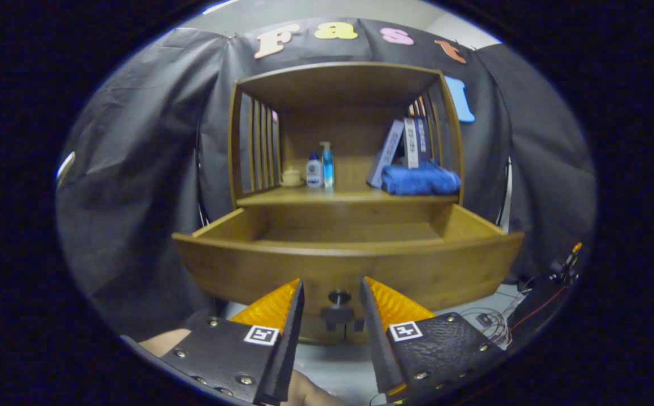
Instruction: Pull open the drawer, take out the items inside it, and place them on the countertop above the cabinet.
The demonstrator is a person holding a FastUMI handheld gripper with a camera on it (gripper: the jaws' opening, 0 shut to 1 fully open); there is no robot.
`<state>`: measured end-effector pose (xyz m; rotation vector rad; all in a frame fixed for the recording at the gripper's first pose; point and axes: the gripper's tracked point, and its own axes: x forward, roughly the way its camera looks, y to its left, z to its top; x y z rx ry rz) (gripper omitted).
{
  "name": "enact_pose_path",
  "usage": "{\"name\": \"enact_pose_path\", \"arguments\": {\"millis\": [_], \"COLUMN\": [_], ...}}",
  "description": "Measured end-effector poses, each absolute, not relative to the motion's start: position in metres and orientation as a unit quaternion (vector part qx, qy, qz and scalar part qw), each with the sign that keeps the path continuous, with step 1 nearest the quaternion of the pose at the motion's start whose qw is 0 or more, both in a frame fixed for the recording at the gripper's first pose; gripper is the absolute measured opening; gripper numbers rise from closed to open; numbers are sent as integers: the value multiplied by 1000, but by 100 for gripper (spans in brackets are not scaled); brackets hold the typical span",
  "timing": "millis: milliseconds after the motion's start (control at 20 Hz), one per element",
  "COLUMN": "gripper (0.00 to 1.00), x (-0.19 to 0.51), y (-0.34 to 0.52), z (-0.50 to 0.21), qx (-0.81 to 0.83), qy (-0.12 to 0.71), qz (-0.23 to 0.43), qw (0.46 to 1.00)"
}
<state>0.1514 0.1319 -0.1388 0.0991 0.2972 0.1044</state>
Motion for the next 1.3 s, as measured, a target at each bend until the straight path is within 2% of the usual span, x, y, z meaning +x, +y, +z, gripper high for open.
{"name": "enact_pose_path", "arguments": {"millis": [250,600,800,1100,1300], "gripper": [60,61,62,62,61], "x": [214,283,288,277,270], "y": [139,145,148,160,162], "z": [-110,-162,-215,-265,-287], "qx": [21,-9,-11,-44,-54], "qy": [190,350,459,557,595], "qz": [88,110,109,115,112], "qw": [978,930,882,821,794]}}
